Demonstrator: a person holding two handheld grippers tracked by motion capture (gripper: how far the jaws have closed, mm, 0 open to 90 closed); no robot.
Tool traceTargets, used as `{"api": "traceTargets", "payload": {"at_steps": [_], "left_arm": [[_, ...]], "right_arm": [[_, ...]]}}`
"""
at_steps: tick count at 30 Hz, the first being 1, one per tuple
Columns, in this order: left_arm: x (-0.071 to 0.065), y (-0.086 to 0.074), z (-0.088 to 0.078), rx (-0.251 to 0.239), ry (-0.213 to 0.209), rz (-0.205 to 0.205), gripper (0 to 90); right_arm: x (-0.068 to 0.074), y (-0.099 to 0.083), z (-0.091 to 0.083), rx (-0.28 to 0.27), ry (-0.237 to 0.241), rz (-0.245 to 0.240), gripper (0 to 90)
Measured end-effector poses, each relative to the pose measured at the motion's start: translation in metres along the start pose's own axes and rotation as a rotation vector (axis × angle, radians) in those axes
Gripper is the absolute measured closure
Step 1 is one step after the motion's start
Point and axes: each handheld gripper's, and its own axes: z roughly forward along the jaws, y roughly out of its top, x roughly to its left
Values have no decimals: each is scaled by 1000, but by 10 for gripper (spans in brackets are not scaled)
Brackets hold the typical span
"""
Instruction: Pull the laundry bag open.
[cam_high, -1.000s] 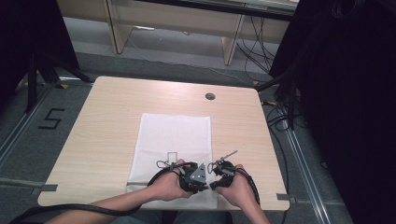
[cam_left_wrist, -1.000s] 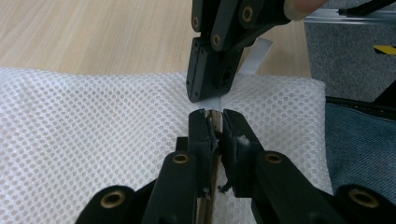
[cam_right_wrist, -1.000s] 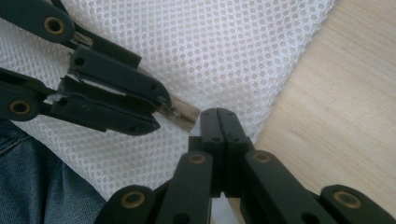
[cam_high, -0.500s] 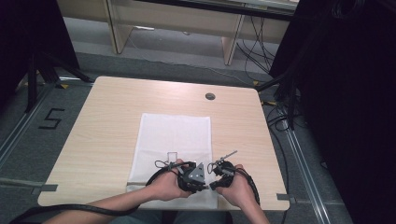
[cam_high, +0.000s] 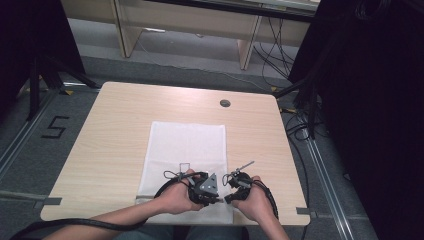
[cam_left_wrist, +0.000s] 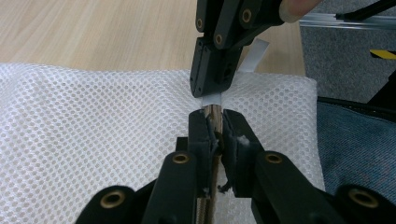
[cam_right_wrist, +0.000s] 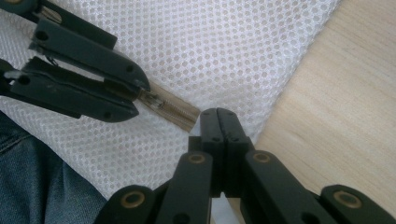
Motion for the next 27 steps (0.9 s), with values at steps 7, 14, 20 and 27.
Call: {"api": "traceTargets", "payload": {"at_steps": [7,14,20,27], "left_arm": [[0,0,-1,0,-2,-10,820],[0,0,-1,-3,-2,-2,820],[1,0,-2,-5,-3,-8,820],[-1,-1,-5,-1,3,-4,820]], "right_arm": [[1,0,0,-3,-2,-13,900],[2,0,-1,6,-5,3,900],[3,0,0,4,0,13,900],[2,0,-1,5,-1,2,900]]}}
